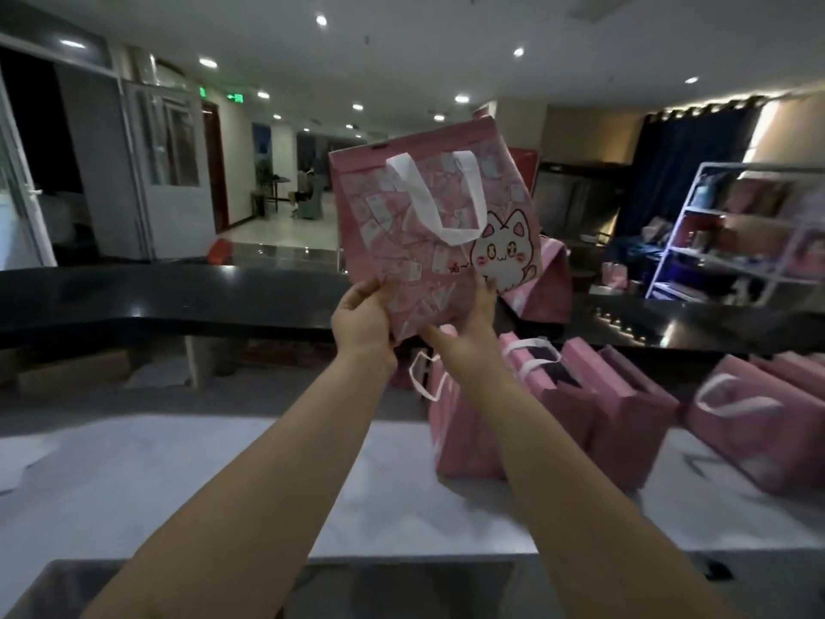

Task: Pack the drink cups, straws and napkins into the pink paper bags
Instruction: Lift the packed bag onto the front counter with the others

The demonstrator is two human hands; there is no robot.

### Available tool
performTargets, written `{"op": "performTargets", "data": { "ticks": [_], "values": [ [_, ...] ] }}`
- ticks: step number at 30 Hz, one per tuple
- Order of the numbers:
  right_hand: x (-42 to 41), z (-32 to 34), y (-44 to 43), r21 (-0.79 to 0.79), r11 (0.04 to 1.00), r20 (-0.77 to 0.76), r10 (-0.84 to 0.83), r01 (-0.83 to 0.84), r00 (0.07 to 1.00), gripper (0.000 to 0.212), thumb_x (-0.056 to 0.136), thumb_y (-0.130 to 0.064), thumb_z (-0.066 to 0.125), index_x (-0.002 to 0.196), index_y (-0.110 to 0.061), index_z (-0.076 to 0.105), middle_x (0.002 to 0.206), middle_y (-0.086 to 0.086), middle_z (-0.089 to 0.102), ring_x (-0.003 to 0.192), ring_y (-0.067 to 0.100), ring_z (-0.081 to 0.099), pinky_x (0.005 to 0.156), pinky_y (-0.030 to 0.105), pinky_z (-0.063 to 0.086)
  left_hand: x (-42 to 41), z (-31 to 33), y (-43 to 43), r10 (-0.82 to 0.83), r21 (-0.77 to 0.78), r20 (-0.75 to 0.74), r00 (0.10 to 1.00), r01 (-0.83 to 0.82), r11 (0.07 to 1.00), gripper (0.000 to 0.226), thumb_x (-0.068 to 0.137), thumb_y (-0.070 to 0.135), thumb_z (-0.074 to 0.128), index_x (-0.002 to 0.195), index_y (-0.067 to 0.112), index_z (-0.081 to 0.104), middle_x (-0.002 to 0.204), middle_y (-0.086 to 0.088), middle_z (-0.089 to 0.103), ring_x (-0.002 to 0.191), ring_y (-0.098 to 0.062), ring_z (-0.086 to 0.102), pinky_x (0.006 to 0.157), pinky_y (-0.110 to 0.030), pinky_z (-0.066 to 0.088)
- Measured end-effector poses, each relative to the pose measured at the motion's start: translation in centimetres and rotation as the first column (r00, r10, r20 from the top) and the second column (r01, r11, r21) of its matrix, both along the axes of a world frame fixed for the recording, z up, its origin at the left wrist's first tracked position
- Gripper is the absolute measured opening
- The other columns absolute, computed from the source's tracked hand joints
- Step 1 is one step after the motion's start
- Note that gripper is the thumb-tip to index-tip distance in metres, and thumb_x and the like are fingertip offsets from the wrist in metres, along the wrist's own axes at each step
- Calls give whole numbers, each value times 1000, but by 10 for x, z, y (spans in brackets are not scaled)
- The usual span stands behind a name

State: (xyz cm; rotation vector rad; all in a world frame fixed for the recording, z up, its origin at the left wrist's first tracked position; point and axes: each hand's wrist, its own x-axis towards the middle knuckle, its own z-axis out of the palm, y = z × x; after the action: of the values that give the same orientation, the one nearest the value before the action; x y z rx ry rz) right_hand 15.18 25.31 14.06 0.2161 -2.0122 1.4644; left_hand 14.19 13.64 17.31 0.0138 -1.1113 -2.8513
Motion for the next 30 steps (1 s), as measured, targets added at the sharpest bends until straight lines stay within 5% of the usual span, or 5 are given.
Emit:
{"op": "performTargets", "data": {
  "ticks": [8, 18, 21, 27, 30],
  "values": [
    [26, -3, 172, -3, 996, -94, -89, 89, 992, 113, 63, -19, 87, 153, -29, 18, 157, 6, 5, 142, 15, 26, 94, 13, 45, 36, -13, 195, -20, -180, -162, 987, -9, 984, 14, 83, 1, 72, 79, 14, 69, 84, -6, 74, 87, -25, 72, 75, -33, 60],
    [-9, -14, 293, -166, 966, -97, -216, 198, 972, 97, 73, -4, 72, 151, -32, 21, 152, -1, 34, 135, 16, 43, 106, 42, 45, 10, -18, 323, 127, -504, -473, 872, -386, 773, 31, 68, 21, 88, 69, 48, 73, 160, 23, 0, 147, -6, -3, 119, -39, 23],
    [-25, -16, 314, -277, 960, -175, -80, 29, 981, 102, 73, -37, 82, 151, -41, 17, 158, 2, 20, 142, 22, 33, 105, 46, 45, -17, -12, 334, 21, -587, -490, 871, -348, 731, 34, 67, 21, 88, 71, 51, 72, 160, 23, -11, 146, -7, -18, 120, -44, 14],
    [-158, -62, 382, -246, 969, -102, 3, -29, 995, 107, 72, -58, 75, 153, -39, 6, 155, -8, 31, 141, 13, 35, 113, 50, 33, -30, 29, 378, -285, -671, -410, 866, -75, 737, 49, 83, 39, 76, 43, 55, 53, 149, -10, 42, 142, -41, 29, 112, -35, 31],
    [-140, -2, 382, -322, 945, -186, -120, 55, 975, 92, 82, -26, 73, 150, -44, 14, 154, -2, 29, 141, 16, 35, 109, 46, 40, -94, 24, 393, -83, -558, -632, 771, -378, 739, 35, 64, 68, 77, 96, 61, 64, 154, 3, 30, 143, -25, 29, 114, -41, 34]
  ]
}}
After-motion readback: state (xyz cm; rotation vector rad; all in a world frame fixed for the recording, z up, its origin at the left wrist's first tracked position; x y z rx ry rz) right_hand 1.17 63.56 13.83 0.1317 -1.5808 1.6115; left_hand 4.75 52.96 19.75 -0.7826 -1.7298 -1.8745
